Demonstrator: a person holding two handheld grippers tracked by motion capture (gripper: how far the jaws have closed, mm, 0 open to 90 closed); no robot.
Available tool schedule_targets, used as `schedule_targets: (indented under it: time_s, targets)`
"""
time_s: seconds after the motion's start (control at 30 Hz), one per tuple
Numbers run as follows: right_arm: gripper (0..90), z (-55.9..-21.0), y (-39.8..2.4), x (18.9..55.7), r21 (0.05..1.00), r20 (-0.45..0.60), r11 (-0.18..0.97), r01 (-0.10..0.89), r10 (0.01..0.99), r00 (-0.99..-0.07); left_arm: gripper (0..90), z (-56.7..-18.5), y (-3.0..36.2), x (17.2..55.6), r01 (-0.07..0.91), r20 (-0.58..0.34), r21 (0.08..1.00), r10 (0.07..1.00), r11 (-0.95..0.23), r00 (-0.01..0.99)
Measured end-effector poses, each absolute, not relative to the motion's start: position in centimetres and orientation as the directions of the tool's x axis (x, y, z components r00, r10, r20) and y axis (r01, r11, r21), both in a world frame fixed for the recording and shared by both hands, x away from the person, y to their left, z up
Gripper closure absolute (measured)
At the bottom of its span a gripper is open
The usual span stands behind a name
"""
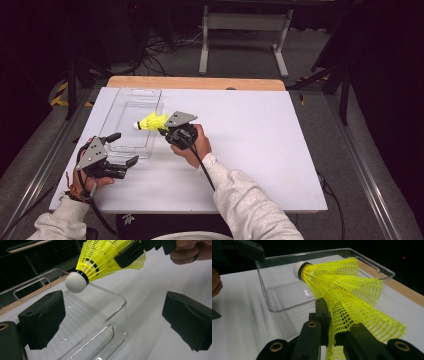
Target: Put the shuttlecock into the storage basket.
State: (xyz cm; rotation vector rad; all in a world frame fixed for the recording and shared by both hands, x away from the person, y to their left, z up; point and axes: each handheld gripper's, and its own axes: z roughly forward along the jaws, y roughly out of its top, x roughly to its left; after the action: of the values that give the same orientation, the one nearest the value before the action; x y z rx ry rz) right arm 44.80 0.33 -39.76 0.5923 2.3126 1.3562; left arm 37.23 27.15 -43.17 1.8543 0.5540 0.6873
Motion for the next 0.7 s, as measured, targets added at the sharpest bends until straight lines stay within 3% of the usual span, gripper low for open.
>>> schedule_targets:
  time_s: [0.7]
  targets:
    - [87.2, -39.2, 3.8, 45.1, 0.869, -0.135, 0.479, 0.123, 0.469, -0.873, 5.7, -43.1, 27.7, 36.7, 0.057, 0.191, 0.941, 0.661, -0.334, 0.726]
